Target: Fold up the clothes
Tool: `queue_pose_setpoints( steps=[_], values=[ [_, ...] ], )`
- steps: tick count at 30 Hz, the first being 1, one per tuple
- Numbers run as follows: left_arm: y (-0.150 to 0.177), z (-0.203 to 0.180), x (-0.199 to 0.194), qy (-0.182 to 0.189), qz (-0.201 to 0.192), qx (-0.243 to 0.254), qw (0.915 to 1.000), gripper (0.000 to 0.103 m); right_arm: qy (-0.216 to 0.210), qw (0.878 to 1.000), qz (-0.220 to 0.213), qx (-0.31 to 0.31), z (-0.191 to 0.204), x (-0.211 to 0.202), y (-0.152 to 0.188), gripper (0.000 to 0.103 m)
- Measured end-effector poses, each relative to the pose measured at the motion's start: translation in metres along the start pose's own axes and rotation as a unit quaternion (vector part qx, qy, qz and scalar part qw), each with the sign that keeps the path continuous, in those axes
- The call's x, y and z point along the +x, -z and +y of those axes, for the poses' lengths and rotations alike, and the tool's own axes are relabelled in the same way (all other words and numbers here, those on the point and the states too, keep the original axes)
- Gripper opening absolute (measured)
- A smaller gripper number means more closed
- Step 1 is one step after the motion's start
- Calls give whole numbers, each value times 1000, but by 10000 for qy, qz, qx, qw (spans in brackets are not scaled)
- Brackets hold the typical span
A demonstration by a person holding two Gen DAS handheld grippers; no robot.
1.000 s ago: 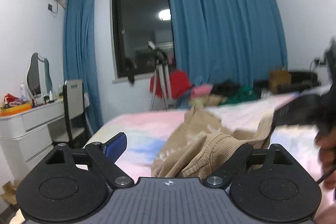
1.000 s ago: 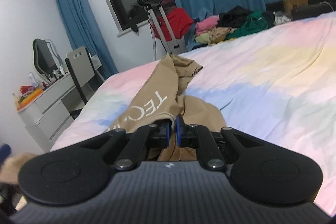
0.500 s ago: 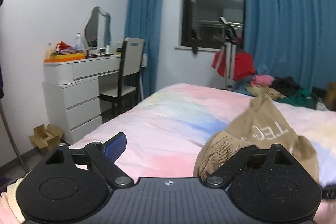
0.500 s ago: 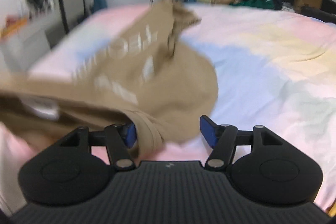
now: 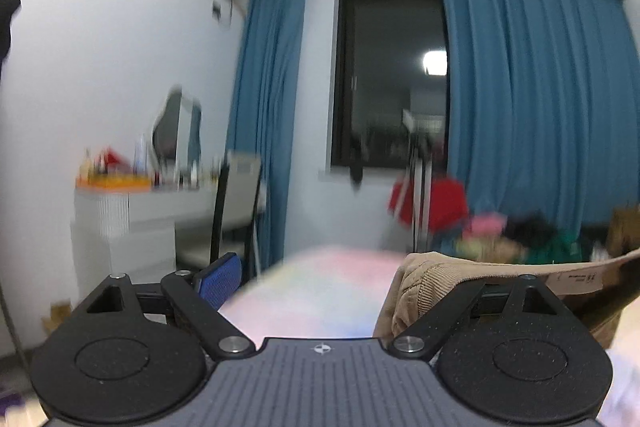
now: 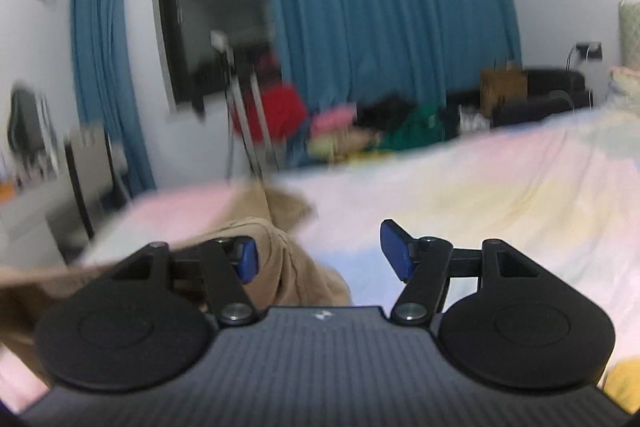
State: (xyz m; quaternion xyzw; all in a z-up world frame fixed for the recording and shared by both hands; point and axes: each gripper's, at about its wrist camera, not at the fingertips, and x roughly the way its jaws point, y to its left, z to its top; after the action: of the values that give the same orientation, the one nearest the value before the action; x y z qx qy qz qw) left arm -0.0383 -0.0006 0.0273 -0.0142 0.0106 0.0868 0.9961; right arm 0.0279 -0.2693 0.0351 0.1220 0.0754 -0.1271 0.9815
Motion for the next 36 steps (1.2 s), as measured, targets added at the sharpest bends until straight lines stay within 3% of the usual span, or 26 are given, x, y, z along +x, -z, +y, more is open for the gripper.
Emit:
queue_pose_setpoints(
  steps=[5,12,15,19,23,28,32,36],
  values=[
    [-105,1,2,174,-637,-357,9972,91,-274,9967,-768,49,18,-23,-106,64],
    [-258,2,-19,445,-1307,-506,9891,91,-725,9813,-1783,-64,32,-94,-253,64],
    [-314,6,-38,610,-1448,-499,9863,92,-872,9755,-2021,-71,29,-130,-301,64],
    [-374,16,-73,832,-1756,-559,9793,93,-898,9629,-2487,-547,34,-183,-347,64],
    [-408,23,-90,1133,-1761,-680,9755,95,-978,9541,-2718,-795,29,-222,-374,64],
    [-415,14,-81,1209,-1487,-441,9805,95,-1132,9625,-2346,-756,17,-218,-377,64],
    [-398,-1,-41,1223,-1150,-192,9856,97,-1175,9739,-1837,-626,10,-174,-364,64],
    [-367,-22,22,1124,-785,-43,9905,97,-1143,9837,-1272,-546,13,-99,-341,64]
  ],
)
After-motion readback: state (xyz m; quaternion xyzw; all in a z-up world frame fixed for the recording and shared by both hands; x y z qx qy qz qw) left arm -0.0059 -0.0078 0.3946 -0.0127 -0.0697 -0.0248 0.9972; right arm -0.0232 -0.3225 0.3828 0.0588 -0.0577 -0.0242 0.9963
